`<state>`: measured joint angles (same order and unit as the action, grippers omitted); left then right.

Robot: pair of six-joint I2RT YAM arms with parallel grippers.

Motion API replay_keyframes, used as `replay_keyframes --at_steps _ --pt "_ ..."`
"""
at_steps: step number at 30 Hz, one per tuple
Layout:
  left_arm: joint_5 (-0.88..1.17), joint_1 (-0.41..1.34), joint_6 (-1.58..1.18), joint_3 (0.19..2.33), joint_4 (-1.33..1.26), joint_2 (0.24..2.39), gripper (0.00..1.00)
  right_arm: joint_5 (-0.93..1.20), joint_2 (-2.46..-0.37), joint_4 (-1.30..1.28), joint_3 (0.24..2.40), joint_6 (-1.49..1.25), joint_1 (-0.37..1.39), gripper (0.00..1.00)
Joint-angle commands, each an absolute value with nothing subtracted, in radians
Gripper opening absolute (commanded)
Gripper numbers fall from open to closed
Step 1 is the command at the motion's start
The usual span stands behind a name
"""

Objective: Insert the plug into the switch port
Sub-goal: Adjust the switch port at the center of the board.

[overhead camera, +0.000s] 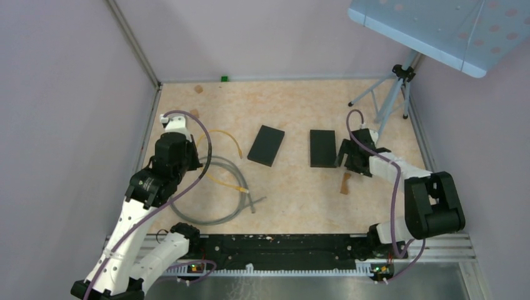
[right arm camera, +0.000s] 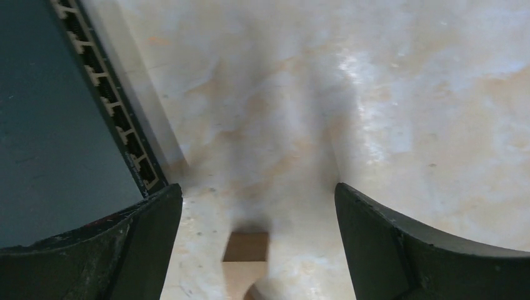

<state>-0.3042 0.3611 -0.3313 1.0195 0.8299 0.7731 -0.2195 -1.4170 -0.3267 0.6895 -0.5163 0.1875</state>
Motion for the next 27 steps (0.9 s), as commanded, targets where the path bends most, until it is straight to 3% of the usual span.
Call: replay_keyframes --at_steps 1,19,27 --pt "-0.303 0.358 -0.333 1.034 0.787 0.767 0.01 -0.153 -1.471 -0.247 0.68 -0.575 0.268 0.9" --pt "-0.319 0.359 -0.332 1.058 0.82 0.756 0.02 -0.053 -1.776 -0.125 0.961 -0.661 0.363 0.89" --pt "-0.22 0.359 -0.304 1.077 0.766 0.804 0.0 -0.048 -1.603 -0.139 0.86 -0.622 0.365 0.88"
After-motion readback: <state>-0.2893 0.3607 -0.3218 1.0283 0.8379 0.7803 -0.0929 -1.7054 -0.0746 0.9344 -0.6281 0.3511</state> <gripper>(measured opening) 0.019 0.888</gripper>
